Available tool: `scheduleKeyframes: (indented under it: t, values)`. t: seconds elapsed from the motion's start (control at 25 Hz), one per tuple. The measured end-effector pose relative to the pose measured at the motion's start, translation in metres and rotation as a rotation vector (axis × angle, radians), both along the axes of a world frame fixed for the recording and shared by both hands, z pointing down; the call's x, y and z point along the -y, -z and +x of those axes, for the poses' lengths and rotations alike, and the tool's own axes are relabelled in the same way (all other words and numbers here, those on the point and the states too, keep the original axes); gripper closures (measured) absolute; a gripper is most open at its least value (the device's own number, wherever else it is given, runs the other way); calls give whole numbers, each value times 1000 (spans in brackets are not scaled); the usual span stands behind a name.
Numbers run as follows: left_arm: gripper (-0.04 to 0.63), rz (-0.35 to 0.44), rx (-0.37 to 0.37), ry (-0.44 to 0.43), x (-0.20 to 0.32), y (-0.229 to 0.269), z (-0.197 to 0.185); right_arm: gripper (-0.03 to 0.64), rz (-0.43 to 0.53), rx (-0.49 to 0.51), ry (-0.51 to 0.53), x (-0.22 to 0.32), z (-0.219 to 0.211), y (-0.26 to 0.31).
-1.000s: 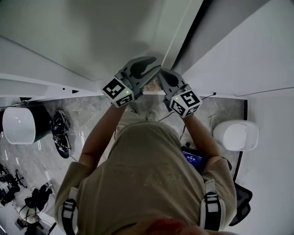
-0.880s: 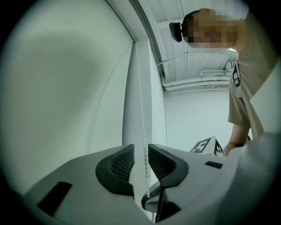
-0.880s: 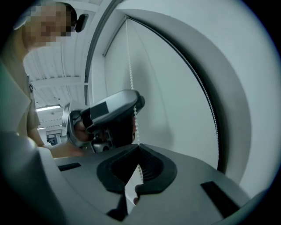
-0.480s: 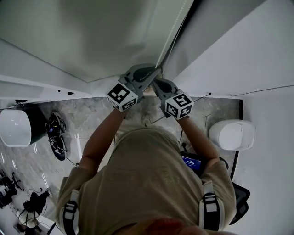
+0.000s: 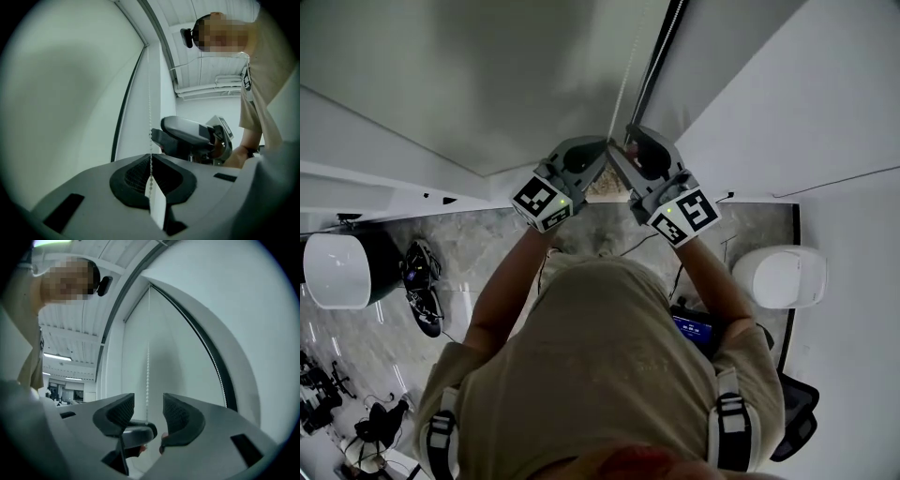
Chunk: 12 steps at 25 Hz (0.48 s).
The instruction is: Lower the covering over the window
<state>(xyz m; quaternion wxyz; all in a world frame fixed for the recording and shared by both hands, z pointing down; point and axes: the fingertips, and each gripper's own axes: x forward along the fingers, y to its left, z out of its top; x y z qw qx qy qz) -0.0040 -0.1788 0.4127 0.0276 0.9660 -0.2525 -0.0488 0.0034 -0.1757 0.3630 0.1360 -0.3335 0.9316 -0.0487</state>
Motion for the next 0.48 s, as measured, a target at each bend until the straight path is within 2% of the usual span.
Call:
scheduleKeyframes:
  t: [0.12,0.2,0.28,0.32,0.4,0.48]
  values:
    - [571,-2,6,-56,-20,2,14,426,45,-35,-25,-1,-2,7]
    - [571,-1,26,-70,-31,0,16,524,61,-50,-26,-6,-4,13]
    - [571,-9,38,-68,-35,-4,14,587,62,-88,-9,-11,-11,14]
    - [571,-23,30,-70,-36,-7,13,595,59,-107,-3,-12,-14,13]
    - [571,-76,-27,-82,-37,-12,7,600,53,-125,-19,-10,-15,9]
    - [570,-140,-149,-105,-39,-7,-11,601,59,-138,-70,-5,-8,1]
